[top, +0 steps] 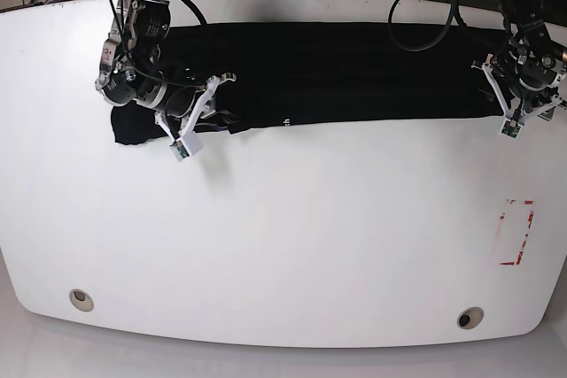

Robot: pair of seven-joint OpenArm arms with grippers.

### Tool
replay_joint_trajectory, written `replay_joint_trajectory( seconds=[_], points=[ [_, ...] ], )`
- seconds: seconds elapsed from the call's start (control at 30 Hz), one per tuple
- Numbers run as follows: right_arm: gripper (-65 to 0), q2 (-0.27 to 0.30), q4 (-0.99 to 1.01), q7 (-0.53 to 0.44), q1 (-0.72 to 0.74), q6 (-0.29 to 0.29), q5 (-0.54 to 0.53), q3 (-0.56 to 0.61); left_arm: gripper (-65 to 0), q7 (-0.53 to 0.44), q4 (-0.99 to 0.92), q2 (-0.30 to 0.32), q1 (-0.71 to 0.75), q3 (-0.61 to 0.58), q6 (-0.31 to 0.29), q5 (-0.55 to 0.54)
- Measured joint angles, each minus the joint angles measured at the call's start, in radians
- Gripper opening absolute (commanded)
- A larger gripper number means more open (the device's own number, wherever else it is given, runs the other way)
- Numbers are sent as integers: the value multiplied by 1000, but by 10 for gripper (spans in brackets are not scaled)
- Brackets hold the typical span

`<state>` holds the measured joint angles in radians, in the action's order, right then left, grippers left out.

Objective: Layout the t-shirt on the table in an organized manner, then fold the t-shirt properly
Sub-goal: 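Drag the right gripper along the strip toward the left gripper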

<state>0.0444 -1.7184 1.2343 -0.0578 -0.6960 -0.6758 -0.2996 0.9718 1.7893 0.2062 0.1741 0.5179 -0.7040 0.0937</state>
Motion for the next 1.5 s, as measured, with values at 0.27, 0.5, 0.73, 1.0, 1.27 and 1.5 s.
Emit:
replay_joint_trajectory(
  seconds=[0.27,0.5,0.73,1.0,1.27,1.5],
  points=[
    [-650,0,-2,2,-5,0,-1,0,-253,0,0,0,0,1,0,0],
    [-650,-20,-47,30,-46,0,-38,0,-253,0,0,0,-3,1,0,0],
    [-645,-16,-84,56,-89,-1,-68,83,-253,0,0,0,-2,1,0,0],
    [-376,-19,-84,54,-114,0,-83,169,-253,0,0,1,-1,1,0,0],
    [-220,-19,-137,60,-135,0,-83,189,-253,0,0,0,0,2,0,0],
    [-263,-15,-231,53,-135,0,-92,183,-253,0,0,0,0,1,0,-1]
  ],
)
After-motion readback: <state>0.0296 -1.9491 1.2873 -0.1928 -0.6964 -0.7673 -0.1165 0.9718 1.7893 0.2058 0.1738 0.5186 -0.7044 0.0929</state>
